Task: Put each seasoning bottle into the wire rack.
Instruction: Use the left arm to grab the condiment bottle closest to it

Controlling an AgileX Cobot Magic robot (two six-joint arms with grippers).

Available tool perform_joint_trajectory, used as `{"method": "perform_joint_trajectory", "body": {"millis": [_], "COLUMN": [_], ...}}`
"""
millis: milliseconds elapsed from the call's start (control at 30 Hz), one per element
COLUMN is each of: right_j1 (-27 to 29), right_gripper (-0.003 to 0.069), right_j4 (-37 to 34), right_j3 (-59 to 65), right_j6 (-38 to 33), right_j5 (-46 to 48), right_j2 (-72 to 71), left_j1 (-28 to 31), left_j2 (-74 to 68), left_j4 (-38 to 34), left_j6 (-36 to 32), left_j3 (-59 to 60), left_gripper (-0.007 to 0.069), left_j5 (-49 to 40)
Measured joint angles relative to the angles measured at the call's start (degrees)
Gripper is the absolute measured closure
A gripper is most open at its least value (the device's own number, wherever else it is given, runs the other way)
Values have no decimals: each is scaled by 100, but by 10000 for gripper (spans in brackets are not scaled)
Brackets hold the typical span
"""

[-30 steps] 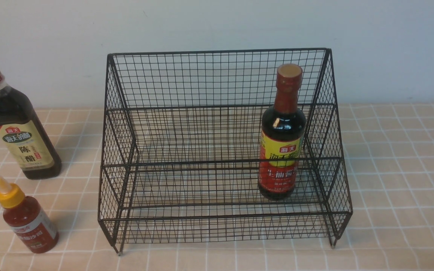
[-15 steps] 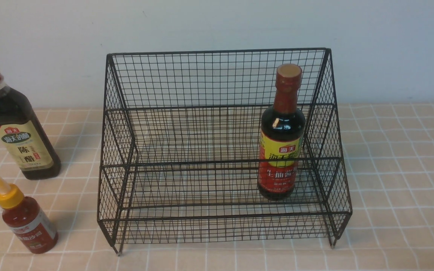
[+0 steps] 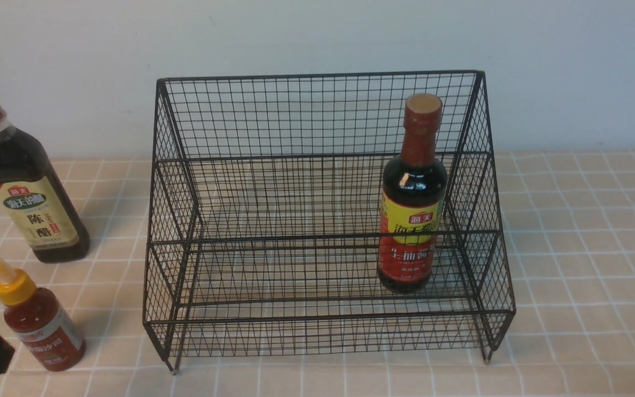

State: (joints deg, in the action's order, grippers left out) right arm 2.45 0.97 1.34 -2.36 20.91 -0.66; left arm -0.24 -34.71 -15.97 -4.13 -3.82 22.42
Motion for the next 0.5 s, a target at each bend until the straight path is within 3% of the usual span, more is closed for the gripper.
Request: {"method": "perform_joint_trajectory", "body": {"millis": [233, 500], "right_j1": [0, 0], "right_gripper": [673, 673], "right_j4": [0, 0], "right_j3": [0, -5], "right_j6": [0, 0], "right_j5": [0, 0], "right_j2": [0, 0], "left_j1": [0, 0], "left_j2": [-2114, -3937], "left_j4": [-5, -9], "left_j6": [0, 92], "left_j3": [-314, -594], "left_gripper": [80, 61], "left_j5": [1506, 2868]}}
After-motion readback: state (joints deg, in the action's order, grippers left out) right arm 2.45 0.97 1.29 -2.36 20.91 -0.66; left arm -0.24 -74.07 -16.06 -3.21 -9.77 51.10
